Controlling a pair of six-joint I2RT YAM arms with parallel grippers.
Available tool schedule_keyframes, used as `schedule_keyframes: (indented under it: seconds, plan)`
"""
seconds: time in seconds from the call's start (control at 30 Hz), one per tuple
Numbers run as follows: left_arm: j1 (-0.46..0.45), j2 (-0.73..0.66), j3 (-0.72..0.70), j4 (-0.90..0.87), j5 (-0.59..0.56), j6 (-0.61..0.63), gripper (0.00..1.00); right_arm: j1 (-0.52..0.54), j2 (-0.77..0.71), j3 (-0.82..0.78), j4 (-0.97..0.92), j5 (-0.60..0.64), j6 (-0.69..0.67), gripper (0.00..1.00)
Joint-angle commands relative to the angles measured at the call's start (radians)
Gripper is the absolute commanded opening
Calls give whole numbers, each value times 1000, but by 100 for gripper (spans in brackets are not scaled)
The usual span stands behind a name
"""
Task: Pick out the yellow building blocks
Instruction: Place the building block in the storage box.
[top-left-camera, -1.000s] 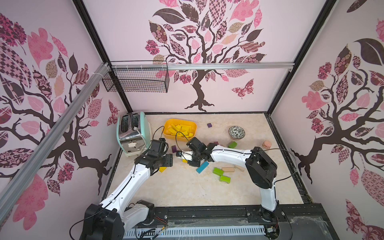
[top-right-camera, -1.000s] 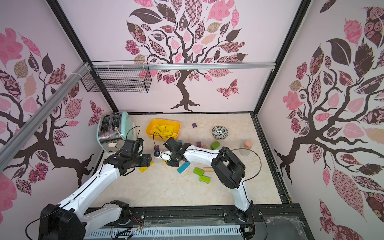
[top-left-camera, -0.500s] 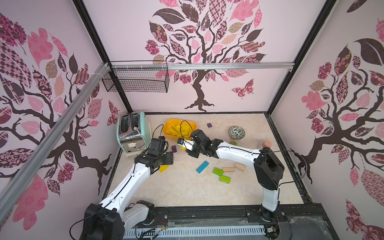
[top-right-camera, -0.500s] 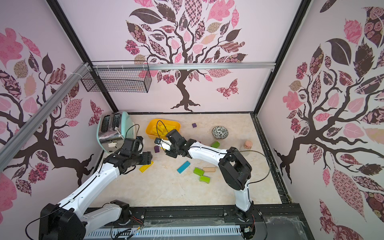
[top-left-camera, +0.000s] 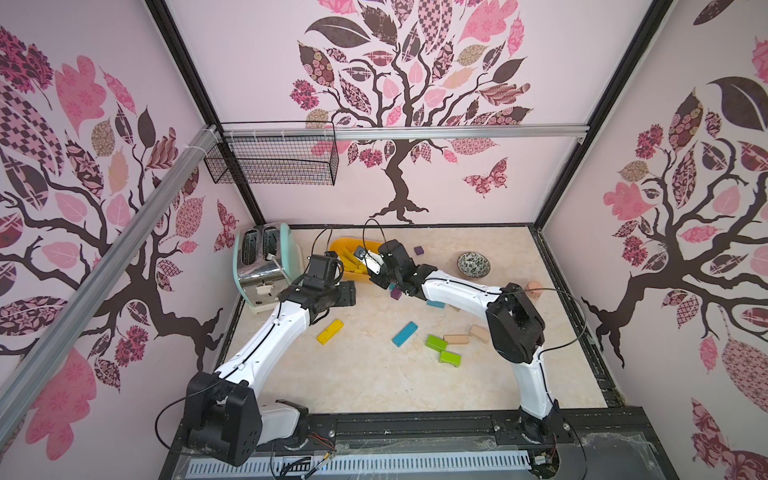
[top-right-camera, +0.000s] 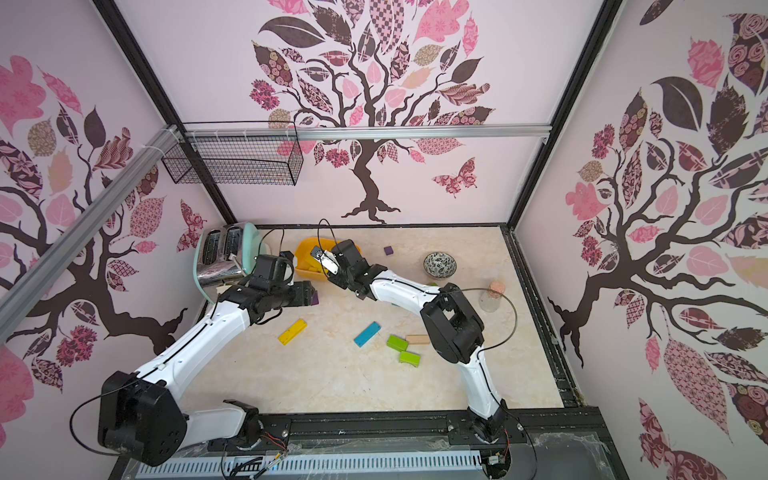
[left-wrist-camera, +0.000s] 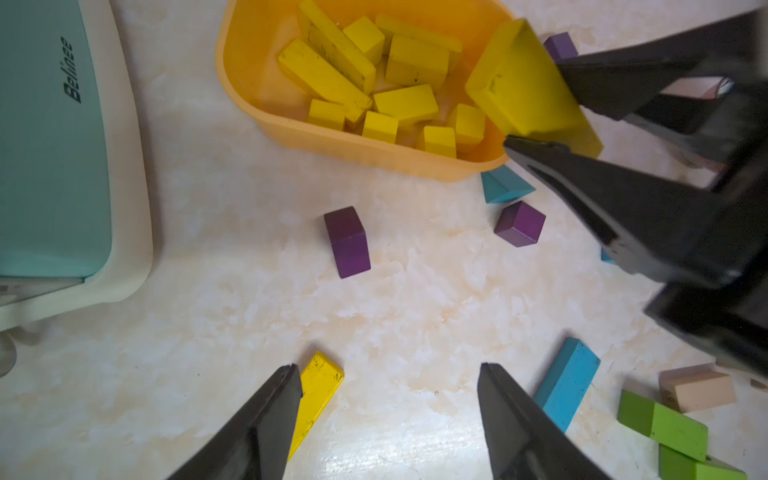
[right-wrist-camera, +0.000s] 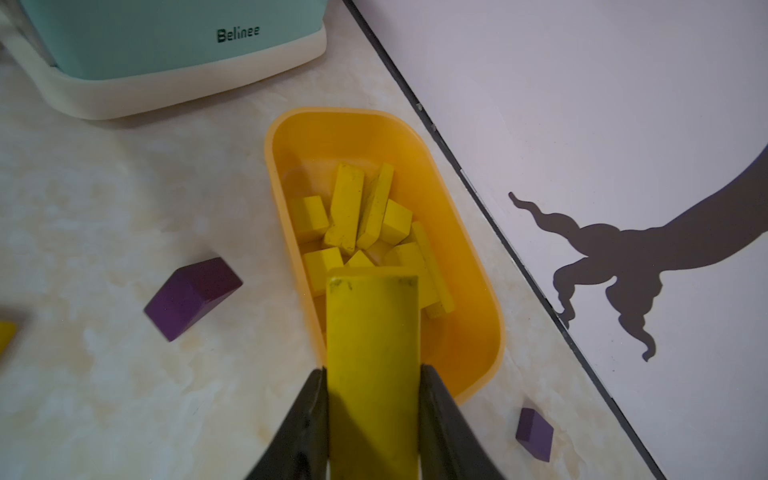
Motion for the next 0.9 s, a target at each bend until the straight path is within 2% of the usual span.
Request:
schedule_keyframes:
  seconds: [0.0, 0.17, 0.23, 0.3, 0.4, 0.6, 0.87]
  plan:
    - [17, 19, 28, 27, 7, 4, 74, -8, 68, 99, 46, 65, -28, 28]
    - [57, 25, -10, 45, 30, -3, 74, -18, 158, 224, 36, 82, -55, 33]
    - [67, 26, -20, 47, 35, -8, 74, -19, 177, 252, 42, 100, -64, 42]
    - [71, 26, -23, 45, 40, -12, 74, -19, 176, 252, 57, 117, -68, 47]
    - [73, 26, -22, 48, 51, -15, 74, -19, 154, 232, 68, 126, -70, 50]
    - [72, 21, -26, 47, 58, -20, 74, -19, 59, 142, 98, 125, -61, 50]
    - [73, -17, -35, 10, 41, -21, 74, -18, -126, -22, 98, 68, 38, 50]
